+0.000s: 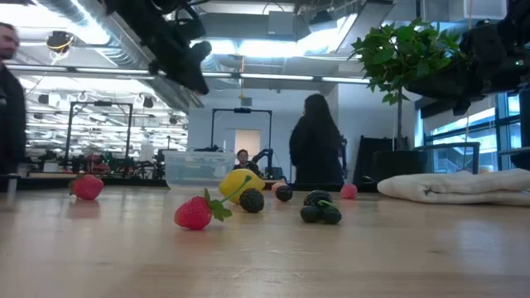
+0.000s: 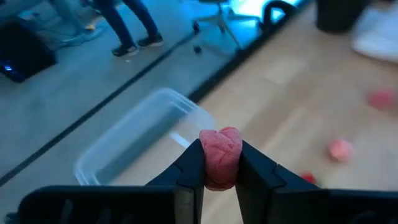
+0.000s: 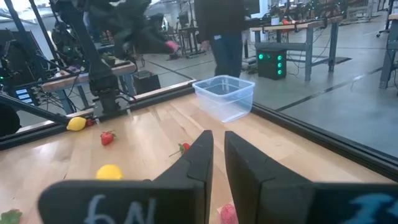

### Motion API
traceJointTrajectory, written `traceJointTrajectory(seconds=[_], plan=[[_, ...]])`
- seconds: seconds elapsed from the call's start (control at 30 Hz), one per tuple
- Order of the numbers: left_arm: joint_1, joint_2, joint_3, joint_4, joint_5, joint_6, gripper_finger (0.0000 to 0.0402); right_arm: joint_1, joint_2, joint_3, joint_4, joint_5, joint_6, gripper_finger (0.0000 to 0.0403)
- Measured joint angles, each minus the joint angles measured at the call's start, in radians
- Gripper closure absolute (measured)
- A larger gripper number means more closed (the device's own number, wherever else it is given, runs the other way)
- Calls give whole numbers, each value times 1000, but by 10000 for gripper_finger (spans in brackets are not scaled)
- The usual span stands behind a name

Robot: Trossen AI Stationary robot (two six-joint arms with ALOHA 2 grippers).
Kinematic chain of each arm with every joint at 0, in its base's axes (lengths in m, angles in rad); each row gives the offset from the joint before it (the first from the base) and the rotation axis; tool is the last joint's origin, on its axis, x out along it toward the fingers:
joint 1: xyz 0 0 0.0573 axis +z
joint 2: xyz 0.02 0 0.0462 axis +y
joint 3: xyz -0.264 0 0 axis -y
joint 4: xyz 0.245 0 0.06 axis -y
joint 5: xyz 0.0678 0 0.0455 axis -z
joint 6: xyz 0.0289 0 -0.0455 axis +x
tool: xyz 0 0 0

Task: Pick and placing Produce into tupperware
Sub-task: Put the bottom left pink peach into the transparent bin

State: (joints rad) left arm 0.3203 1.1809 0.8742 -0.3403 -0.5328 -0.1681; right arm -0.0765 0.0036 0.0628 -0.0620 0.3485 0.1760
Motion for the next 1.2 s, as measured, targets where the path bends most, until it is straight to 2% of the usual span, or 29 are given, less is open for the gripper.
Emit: traceJointTrajectory(seconds=[0.13,0.37,0.47,0.67,0.87,1.03,1.2], plan=[[112,24,0,26,7,4,334,0,0,0,1,0,1,358],[280,133,14,53,180,-8,331,0,0,0,22,-1,-1,358],[320,202,56,35,216,-8,339,0,0,0,22,-1,-1,358],[380,353,217,-71,302,-24,336,0,0,0,22,0,-1,358],[408,495,356,-202,340,-36,328,0,0,0,21,0,-1,358],[412,585,398,-244,346,-35,338,0,0,0,20,0,-1,358],[426,645,403,-256,395,-38,332,0,0,0,19,-1,3,358]])
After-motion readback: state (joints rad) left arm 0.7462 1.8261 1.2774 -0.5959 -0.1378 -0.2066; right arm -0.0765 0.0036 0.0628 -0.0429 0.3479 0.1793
